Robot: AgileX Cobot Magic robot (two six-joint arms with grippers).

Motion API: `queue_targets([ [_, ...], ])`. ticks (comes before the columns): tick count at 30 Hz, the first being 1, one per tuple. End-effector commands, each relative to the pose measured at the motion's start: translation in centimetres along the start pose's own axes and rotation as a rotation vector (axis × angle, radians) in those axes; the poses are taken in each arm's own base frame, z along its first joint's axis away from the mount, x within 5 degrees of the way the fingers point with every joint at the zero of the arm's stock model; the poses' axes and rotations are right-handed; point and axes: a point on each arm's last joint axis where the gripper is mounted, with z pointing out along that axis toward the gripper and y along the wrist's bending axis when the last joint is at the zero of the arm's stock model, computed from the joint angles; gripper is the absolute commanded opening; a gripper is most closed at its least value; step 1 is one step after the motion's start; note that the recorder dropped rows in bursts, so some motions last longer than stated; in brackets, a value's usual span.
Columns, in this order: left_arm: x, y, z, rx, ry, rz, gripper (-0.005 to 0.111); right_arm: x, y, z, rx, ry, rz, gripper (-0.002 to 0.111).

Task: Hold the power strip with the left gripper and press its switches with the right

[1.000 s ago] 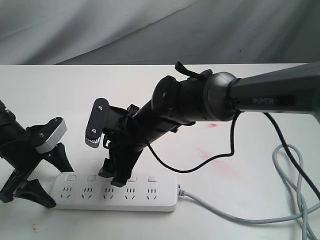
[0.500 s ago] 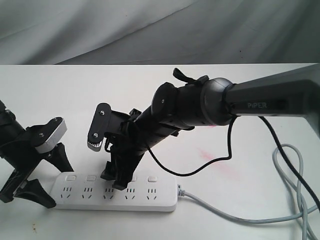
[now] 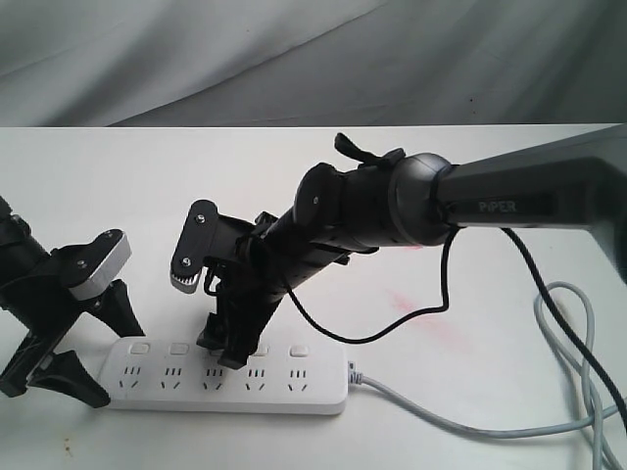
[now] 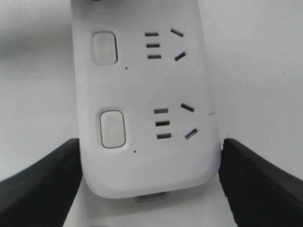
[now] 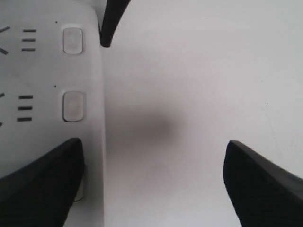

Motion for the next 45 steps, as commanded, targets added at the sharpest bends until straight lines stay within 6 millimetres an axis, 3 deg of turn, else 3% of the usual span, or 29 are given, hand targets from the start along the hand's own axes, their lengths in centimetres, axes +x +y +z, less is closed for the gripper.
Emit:
queue_targets([
  [1,0.0,-0.1,0.1,0.011,0.001,0.008,0.042,1.9,0.4,0.8,-0.053,0.1,-0.102,0.075],
  [11,0.0,-0.1,0.1,0.011,0.001,0.008,0.042,1.7,0.6,0.6,-0.072,0.093,-0.075,0.075],
  [13,0.0,-0.1,0.1,0.011,0.001,0.008,0.042,1.3,0.2,-0.1,-0.057,0.066,-0.049,0.075],
  [18,0.0,-0.1,0.1,0.011,0.001,0.008,0.042,-0.2,-1.4,-4.3,-0.002,-0.02,-0.002,0.075],
  [20,0.0,-0.1,0.1,0.011,0.001,0.008,0.042,0.1,-2.4,-5.9,0.003,-0.051,0.05,0.075],
  [24,0.0,-0.1,0.1,0.011,0.001,0.008,0.042,1.3,-3.5,-7.1,-0.065,-0.085,0.114,0.075],
  [37,0.0,-0.1,0.1,0.011,0.001,0.008,0.042,3.9,-2.1,-4.2,-0.116,-0.082,0.122,0.075],
  [45,0.0,-0.1,0.1,0.011,0.001,0.008,0.042,4.0,-1.7,-3.5,-0.137,-0.071,0.12,0.075],
])
